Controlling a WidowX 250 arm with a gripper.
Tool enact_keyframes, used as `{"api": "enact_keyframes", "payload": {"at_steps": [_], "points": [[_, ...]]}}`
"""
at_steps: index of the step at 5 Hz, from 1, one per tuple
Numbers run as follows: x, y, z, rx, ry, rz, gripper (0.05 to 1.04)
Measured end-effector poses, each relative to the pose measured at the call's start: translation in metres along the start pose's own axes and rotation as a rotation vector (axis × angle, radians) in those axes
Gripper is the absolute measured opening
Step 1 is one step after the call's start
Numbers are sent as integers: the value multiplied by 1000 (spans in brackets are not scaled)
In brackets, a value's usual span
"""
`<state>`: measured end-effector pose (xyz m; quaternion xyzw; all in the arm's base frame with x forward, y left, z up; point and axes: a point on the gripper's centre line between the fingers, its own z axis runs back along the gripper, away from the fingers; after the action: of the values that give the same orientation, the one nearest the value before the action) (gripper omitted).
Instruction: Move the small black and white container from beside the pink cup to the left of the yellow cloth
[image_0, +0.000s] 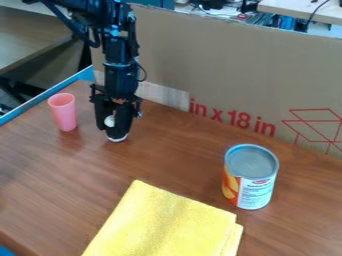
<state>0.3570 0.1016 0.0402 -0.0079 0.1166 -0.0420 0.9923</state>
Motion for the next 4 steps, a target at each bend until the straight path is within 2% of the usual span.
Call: {"api": "enact_keyframes", "payload": {"at_steps": [1,2,3,4], "points": [[-17,1,8,17,-10,19,600],[-55,-4,37,86,-81,61,600],[-97,-6,31,154,-45,120,600],[-131,-13,-2,173,101,137,600]]}}
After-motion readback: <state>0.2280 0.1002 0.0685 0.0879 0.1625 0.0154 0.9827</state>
